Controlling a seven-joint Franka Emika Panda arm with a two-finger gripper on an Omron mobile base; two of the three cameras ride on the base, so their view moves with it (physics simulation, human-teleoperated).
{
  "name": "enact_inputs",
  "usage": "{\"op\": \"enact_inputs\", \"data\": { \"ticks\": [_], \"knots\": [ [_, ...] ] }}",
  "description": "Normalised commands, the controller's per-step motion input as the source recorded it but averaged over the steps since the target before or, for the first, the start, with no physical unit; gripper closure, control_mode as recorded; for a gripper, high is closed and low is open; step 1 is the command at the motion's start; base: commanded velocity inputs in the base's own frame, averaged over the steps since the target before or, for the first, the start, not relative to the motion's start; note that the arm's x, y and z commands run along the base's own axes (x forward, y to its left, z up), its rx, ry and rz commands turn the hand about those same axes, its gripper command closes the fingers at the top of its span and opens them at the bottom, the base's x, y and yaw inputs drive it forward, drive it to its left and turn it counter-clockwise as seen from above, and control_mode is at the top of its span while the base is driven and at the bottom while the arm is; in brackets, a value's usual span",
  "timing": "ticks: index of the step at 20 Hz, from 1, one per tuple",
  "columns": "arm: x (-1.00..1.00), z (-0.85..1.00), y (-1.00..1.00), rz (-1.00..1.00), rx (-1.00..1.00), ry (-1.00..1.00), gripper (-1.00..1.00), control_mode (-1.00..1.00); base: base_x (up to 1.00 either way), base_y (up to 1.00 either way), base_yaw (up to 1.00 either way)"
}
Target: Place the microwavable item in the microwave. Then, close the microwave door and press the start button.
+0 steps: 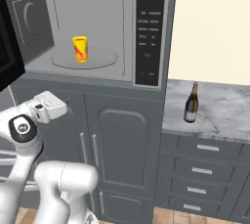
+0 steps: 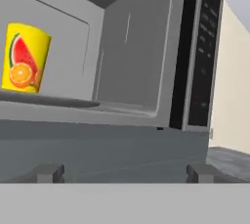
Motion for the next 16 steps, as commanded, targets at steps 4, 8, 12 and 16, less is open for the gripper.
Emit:
{"op": "enact_inputs", "data": {
  "ticks": [4, 8, 12, 16],
  "knots": [
    [-0.25, -0.4, 0.64, -0.09, -0.28, -0.06, -1.0, -1.0, 0.0, 0.0, 0.0],
    [-0.48, -0.54, 0.33, 0.0, -0.18, -0.03, -1.0, -1.0, 0.0, 0.0, 0.0],
    [-0.75, -0.23, 0.88, 0.02, -0.02, -0.2, -1.0, -1.0, 0.0, 0.0, 0.0],
    [-0.41, -0.11, 1.0, 0.0, 0.0, -0.27, -1.0, -1.0, 0.0, 0.0, 0.0]
  ]
}}
